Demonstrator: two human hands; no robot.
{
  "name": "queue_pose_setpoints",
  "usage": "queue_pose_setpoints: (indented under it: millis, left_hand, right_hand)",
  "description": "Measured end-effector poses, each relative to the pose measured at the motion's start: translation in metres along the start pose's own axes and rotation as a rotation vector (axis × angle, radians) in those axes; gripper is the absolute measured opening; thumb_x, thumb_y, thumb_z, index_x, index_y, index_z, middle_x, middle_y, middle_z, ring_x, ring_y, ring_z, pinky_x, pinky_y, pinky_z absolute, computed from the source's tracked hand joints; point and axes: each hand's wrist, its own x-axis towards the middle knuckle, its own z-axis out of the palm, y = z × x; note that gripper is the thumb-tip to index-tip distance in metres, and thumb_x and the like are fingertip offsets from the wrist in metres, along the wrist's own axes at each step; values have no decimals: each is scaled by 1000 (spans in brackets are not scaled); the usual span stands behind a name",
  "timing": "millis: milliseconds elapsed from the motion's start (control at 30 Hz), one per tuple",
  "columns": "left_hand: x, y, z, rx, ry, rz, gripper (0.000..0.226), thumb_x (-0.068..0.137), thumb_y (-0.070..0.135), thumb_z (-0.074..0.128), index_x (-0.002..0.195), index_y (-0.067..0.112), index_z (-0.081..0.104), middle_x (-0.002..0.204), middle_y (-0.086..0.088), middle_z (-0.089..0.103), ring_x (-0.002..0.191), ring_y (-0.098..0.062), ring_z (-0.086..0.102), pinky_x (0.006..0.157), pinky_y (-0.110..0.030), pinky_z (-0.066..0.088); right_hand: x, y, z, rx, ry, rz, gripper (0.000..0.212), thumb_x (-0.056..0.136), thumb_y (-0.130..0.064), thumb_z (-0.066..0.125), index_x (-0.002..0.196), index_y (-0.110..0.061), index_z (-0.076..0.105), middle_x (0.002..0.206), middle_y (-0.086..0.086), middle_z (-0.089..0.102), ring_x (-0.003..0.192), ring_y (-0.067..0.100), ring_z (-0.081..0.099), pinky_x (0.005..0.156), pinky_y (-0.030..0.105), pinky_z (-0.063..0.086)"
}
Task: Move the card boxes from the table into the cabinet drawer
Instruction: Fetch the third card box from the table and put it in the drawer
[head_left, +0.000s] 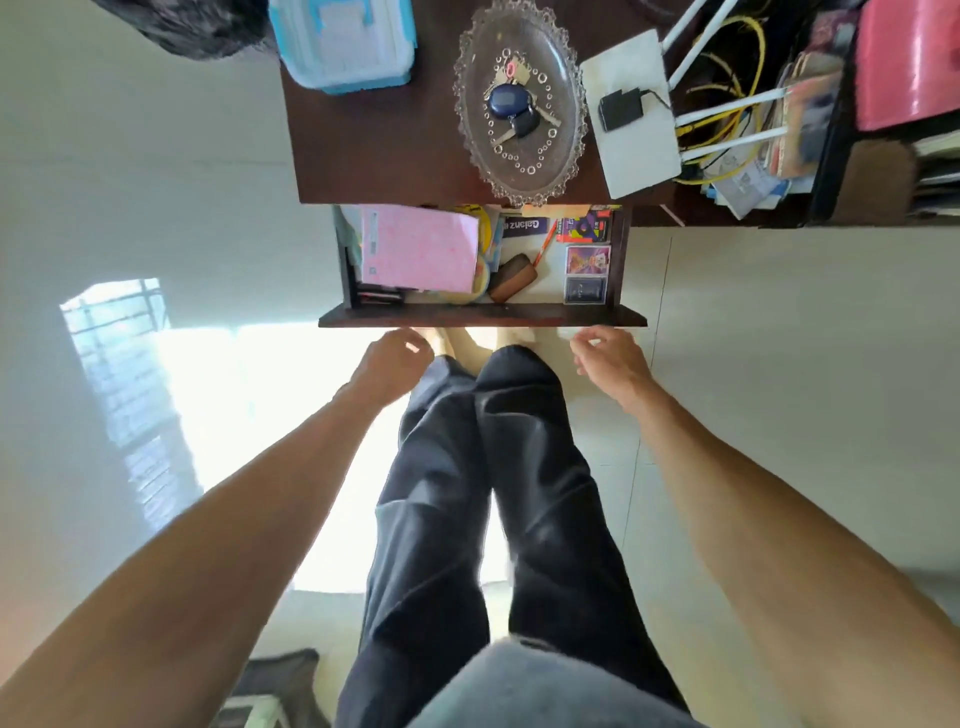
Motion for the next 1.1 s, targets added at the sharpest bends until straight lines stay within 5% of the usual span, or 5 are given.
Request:
queue_pose_setpoints:
  millis: [167, 300, 500, 833, 1100]
  left_hand:
    - [-134, -15, -34, -295, 0, -96, 10, 91, 24, 57, 92, 21, 67, 112, -7, 71, 103, -28, 67, 95, -40, 53]
    - [-225, -37, -45, -410, 15, -90, 12, 90, 24, 60, 81, 30, 64, 113, -10, 70, 103, -33, 67, 95, -47, 53]
    - [-319, -61, -51, -433, 40, -111, 17, 88, 35, 54, 99, 27, 64, 107, -2, 71, 94, -21, 68, 83, -36, 52]
    - [-416, -78, -45, -731, 217, -166, 16, 90, 33, 53, 103, 26, 61, 100, -3, 69, 93, -21, 67, 84, -34, 50]
    - [-484, -84, 50, -1269, 516, -401, 22, 92, 32, 56, 108, 19, 63, 101, -9, 70, 91, -26, 67, 87, -39, 51]
  right_hand:
    - [-130, -23, -42, 65, 12, -20, 35, 100, -35, 53, 113, -8, 71, 103, 13, 76, 95, 32, 73, 93, 49, 57]
    - [-229, -29, -68, 72, 31, -71, 34, 100, -35, 51, 102, -7, 69, 91, 13, 73, 86, 29, 72, 67, 31, 54]
    - [-316, -14, -85, -53, 16, -112, 26, 103, -33, 50, 107, -15, 67, 91, 3, 71, 85, 23, 71, 80, 35, 55]
    - [-333, -30, -142, -310, 10, -170, 19, 102, -32, 54, 114, -22, 65, 97, -3, 69, 85, 15, 70, 72, 30, 57]
    - [-294, -130, -153, -651, -127, -418, 18, 100, -5, 53, 110, 2, 67, 77, 12, 65, 70, 27, 61, 70, 44, 54]
